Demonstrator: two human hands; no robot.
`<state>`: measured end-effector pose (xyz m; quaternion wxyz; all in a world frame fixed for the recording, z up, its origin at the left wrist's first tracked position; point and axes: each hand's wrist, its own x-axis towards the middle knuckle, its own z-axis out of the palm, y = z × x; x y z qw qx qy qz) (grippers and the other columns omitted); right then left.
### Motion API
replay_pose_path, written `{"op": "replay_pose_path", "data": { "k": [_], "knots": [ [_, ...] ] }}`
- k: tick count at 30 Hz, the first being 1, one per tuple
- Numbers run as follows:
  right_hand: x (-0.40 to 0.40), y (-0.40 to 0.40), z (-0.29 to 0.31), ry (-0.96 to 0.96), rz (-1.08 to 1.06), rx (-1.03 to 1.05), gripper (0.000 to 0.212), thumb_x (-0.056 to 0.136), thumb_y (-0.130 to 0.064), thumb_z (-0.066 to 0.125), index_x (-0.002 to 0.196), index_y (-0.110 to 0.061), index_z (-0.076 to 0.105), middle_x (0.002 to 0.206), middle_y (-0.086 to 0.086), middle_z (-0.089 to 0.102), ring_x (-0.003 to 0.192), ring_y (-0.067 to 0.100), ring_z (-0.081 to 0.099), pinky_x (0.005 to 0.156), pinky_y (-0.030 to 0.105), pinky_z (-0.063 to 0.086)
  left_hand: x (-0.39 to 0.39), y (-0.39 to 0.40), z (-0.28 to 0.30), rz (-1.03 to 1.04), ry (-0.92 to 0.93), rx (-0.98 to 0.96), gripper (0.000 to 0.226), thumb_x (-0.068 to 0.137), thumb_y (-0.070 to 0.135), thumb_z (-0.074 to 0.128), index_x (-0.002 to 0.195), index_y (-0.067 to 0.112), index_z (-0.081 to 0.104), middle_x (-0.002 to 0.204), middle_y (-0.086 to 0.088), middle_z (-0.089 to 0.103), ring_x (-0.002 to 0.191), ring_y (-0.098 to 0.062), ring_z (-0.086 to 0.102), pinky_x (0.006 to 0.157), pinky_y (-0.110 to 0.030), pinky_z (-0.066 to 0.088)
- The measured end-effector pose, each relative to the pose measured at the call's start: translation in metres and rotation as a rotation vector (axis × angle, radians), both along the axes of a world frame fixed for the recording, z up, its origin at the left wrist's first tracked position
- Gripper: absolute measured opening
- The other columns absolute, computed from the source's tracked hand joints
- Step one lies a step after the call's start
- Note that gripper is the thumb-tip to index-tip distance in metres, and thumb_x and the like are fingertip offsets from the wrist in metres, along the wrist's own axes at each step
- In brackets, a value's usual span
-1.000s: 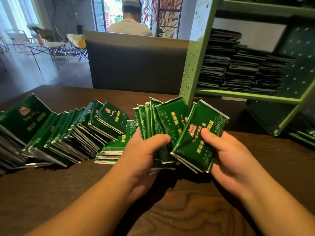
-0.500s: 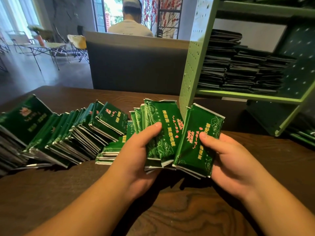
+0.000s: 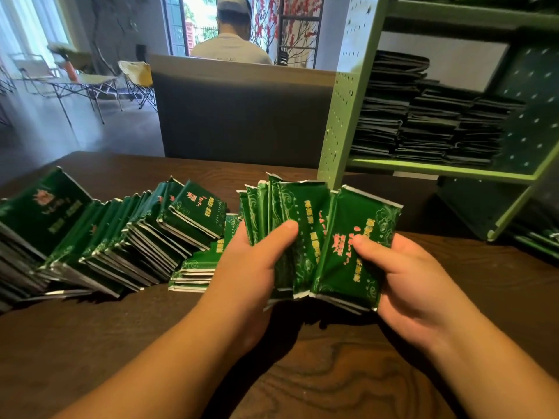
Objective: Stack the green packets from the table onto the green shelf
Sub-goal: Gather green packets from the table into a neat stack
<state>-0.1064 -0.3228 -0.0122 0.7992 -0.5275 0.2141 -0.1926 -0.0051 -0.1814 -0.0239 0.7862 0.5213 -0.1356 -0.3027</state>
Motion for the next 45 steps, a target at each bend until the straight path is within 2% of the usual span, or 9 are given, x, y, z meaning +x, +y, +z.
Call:
{"op": "replay_pose_path", "data": {
  "k": [4,7,10,16,20,25,33,40,45],
  "knots": [
    [-0.002,-0.005,0.001,0.031,-0.27,-0.279,0.015,0.095,-0.008,0.064,0.106,-0.017,0.07,0.099,0.007,0.079,0.093,0.026,0.077,0.087,0.051,0.059,-0.002,0.001,-0.002,0.118,-0.259,0.037,0.022,0.093,0.018,0.069,0.106,0.035,0.064,0.099,0.01,0.077,0.094,-0.012,0.075,0.075,-0.033,0.061],
    [-0.003,0.001,0.004,-0.013,-0.175,-0.274,0.023,0.088,-0.005,0.065,0.11,-0.013,0.069,0.1,0.009,0.079,0.094,0.026,0.076,0.079,0.044,0.062,-0.003,0.001,-0.001,0.099,-0.321,0.052,0.027,0.093,0.021,0.069,0.109,0.041,0.059,0.098,0.021,0.075,0.091,0.001,0.072,0.073,-0.02,0.059],
    [-0.005,0.006,0.005,-0.112,0.052,-0.055,0.036,0.078,-0.007,0.063,0.114,-0.007,0.068,0.106,0.017,0.077,0.095,0.03,0.076,0.071,0.04,0.063,-0.002,0.001,-0.002,0.008,-0.208,-0.022,0.033,0.085,0.028,0.074,0.116,0.033,0.062,0.108,0.004,0.077,0.1,-0.019,0.075,0.083,-0.044,0.061],
    [-0.008,-0.002,-0.001,-0.148,0.281,0.151,0.085,0.045,-0.017,0.101,0.123,-0.003,0.068,0.124,0.028,0.067,0.111,0.043,0.068,0.081,0.055,0.059,0.0,0.002,-0.004,-0.201,-0.037,-0.1,0.055,0.078,0.021,0.073,0.13,0.012,0.06,0.114,-0.016,0.075,0.102,-0.034,0.073,0.082,-0.049,0.06],
    [-0.007,-0.005,0.003,-0.179,0.195,0.175,0.059,0.056,-0.012,0.091,0.111,-0.001,0.074,0.119,0.028,0.07,0.107,0.041,0.071,0.077,0.053,0.061,0.004,0.003,-0.004,-0.219,0.135,-0.143,0.063,0.068,0.014,0.075,0.127,-0.002,0.058,0.096,-0.021,0.072,0.079,-0.035,0.071,0.063,-0.044,0.06],
    [-0.002,-0.004,0.002,-0.134,0.115,0.155,0.044,0.085,-0.006,0.051,0.127,-0.002,0.063,0.118,0.024,0.071,0.108,0.038,0.071,0.082,0.055,0.06,0.003,0.001,-0.004,-0.219,0.187,-0.196,0.059,0.066,0.017,0.072,0.12,-0.004,0.065,0.095,-0.021,0.071,0.078,-0.034,0.071,0.066,-0.041,0.06],
    [0.0,-0.005,0.004,-0.117,-0.01,0.115,0.037,0.085,-0.005,0.053,0.121,-0.007,0.064,0.113,0.021,0.074,0.103,0.037,0.073,0.082,0.06,0.058,0.003,0.003,-0.002,-0.136,0.152,-0.171,0.059,0.071,0.017,0.073,0.128,0.003,0.062,0.115,-0.027,0.07,0.098,-0.043,0.068,0.085,-0.057,0.054],
    [-0.002,-0.004,0.004,-0.119,0.084,0.085,0.04,0.082,-0.007,0.055,0.121,-0.007,0.065,0.113,0.02,0.074,0.103,0.036,0.073,0.08,0.053,0.061,0.001,0.005,0.0,-0.232,0.169,-0.18,0.061,0.073,0.025,0.075,0.129,0.005,0.064,0.116,-0.021,0.073,0.102,-0.039,0.072,0.084,-0.049,0.059],
    [-0.002,-0.002,0.0,-0.04,0.08,-0.087,0.04,0.079,-0.01,0.061,0.118,-0.006,0.067,0.107,0.017,0.076,0.097,0.03,0.076,0.072,0.039,0.064,-0.004,0.006,-0.001,-0.302,0.037,-0.104,0.054,0.072,0.007,0.07,0.126,0.004,0.062,0.109,-0.022,0.075,0.092,-0.034,0.075,0.071,-0.044,0.062]
  ]
}}
